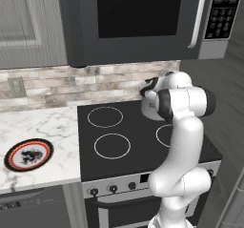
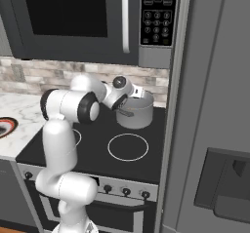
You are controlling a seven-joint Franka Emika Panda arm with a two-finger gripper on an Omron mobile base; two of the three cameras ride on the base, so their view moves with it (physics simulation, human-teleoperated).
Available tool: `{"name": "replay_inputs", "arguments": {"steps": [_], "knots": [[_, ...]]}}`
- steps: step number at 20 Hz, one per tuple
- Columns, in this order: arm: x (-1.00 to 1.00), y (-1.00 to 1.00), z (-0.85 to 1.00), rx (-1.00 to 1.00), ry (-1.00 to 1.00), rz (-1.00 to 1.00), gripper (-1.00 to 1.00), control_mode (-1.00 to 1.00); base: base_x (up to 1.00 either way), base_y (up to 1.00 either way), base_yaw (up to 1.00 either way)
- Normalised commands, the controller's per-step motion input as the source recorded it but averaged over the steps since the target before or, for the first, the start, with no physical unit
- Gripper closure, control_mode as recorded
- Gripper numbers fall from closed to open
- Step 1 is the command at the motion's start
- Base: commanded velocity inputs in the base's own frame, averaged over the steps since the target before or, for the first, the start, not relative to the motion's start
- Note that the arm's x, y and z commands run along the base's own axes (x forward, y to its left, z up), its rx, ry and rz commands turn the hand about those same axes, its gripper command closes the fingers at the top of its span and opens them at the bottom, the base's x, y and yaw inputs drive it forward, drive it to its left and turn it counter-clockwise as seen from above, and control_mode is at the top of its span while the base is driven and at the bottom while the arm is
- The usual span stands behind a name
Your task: Retrieve the frozen meat and place it in the pot on a burner. Then turn the burner on.
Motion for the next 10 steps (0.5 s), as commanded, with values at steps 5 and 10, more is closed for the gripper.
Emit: {"name": "replay_inputs", "arguments": {"steps": [5,10], "knots": [[-0.26,-0.04,0.0,0.02,-0.06,0.0,-1.0,-1.0,0.0,0.0,0.0],[-0.26,-0.02,0.18,0.01,0.0,0.0,-1.0,-1.0,0.0,0.0,0.0]]}}
